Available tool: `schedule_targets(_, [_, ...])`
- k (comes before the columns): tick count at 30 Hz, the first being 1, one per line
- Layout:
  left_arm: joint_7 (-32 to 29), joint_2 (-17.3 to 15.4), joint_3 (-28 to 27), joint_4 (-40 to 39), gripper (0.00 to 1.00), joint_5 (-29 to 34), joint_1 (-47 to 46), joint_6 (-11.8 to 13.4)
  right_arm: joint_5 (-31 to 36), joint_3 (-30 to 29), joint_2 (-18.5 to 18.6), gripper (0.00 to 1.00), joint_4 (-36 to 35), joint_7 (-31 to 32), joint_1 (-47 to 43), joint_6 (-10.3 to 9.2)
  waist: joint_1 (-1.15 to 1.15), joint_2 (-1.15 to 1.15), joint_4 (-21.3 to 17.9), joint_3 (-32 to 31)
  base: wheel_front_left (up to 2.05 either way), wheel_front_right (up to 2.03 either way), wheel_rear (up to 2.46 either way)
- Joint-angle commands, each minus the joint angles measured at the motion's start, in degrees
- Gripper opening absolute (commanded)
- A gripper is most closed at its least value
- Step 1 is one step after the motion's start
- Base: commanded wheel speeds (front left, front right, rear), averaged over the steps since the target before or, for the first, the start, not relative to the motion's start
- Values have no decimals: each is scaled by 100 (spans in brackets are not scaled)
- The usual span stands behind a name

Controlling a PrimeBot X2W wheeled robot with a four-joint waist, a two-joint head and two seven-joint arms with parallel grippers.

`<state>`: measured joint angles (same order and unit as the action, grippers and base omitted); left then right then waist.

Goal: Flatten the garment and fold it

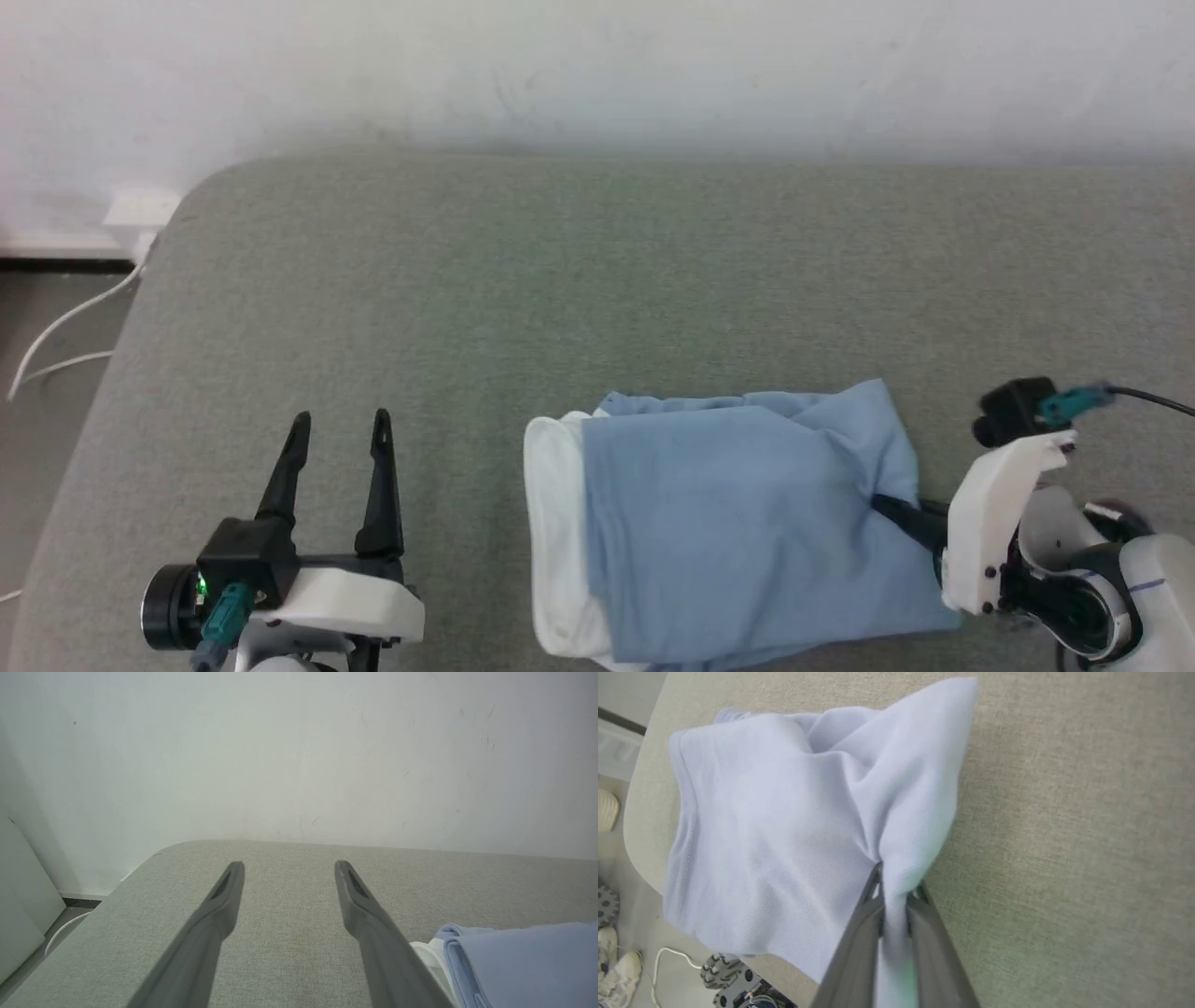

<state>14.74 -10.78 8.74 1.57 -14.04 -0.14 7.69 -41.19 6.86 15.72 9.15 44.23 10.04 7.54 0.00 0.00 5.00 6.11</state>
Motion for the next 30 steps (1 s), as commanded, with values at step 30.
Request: schedule_targets(30, [-178,-425,93,-895,100,541,-1219,-291,2850,-173,1884,0,2391,-2640,2511,-5,0,0,-2302,2313,0,0,0])
